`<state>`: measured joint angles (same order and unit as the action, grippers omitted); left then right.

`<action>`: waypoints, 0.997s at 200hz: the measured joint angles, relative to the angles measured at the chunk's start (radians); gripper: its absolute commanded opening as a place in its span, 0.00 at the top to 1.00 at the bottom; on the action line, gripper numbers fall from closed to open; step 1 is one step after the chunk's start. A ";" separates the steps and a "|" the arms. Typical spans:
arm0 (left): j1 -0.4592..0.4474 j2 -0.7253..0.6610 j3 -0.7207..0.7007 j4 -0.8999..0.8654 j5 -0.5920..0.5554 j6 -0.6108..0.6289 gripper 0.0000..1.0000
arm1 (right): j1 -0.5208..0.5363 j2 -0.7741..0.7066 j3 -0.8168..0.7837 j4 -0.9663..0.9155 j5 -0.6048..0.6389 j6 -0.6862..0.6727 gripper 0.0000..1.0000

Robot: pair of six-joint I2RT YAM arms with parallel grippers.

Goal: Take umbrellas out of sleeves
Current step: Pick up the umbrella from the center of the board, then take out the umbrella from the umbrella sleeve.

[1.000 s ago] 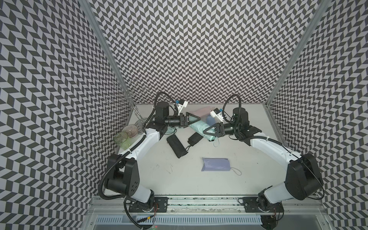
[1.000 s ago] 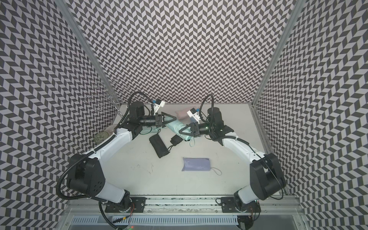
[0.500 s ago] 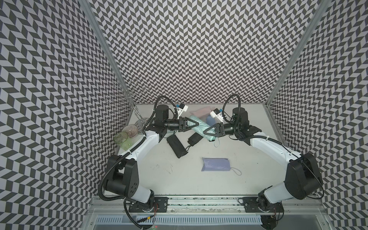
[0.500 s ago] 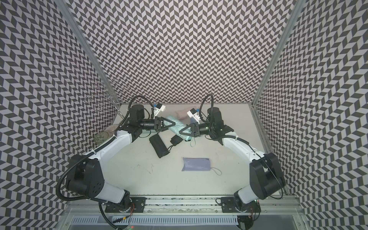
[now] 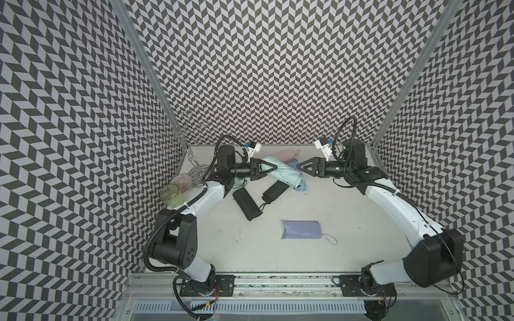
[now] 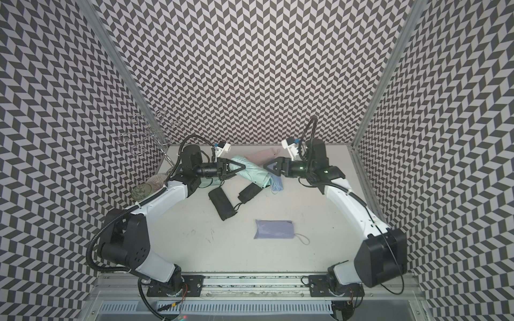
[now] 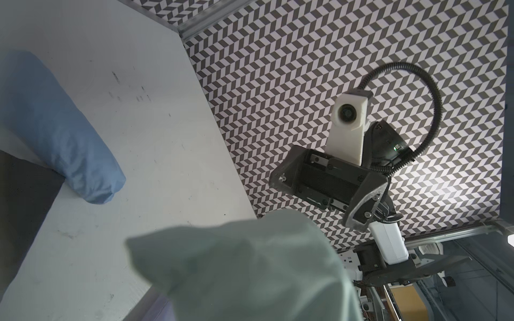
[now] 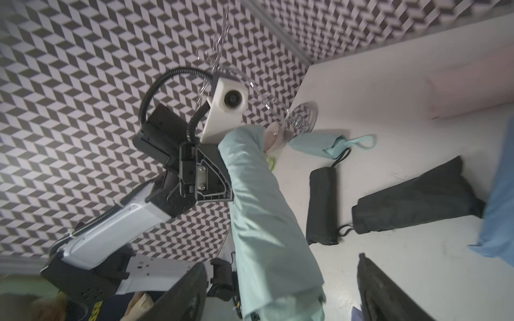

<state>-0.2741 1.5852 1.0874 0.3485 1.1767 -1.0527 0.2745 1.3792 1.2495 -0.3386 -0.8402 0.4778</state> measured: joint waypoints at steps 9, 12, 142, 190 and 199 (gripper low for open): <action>0.002 0.006 -0.015 0.034 -0.008 -0.041 0.79 | -0.016 -0.040 -0.023 0.003 0.008 0.003 0.24; 0.002 0.009 -0.020 0.043 -0.010 -0.051 0.79 | -0.018 -0.056 -0.033 0.004 0.006 0.006 0.26; -0.005 0.027 -0.051 0.186 -0.032 -0.224 0.79 | -0.002 -0.096 -0.252 0.216 -0.143 0.157 0.61; -0.011 0.027 -0.051 0.186 -0.032 -0.224 0.79 | 0.012 -0.074 -0.252 0.228 -0.157 0.161 0.64; -0.011 0.027 -0.051 0.186 -0.032 -0.224 0.79 | 0.014 -0.073 -0.252 0.231 -0.159 0.161 0.64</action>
<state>-0.2855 1.6123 1.0359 0.5346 1.1446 -1.2766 0.2882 1.3064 0.9974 -0.1078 -0.9997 0.6384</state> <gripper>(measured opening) 0.294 0.362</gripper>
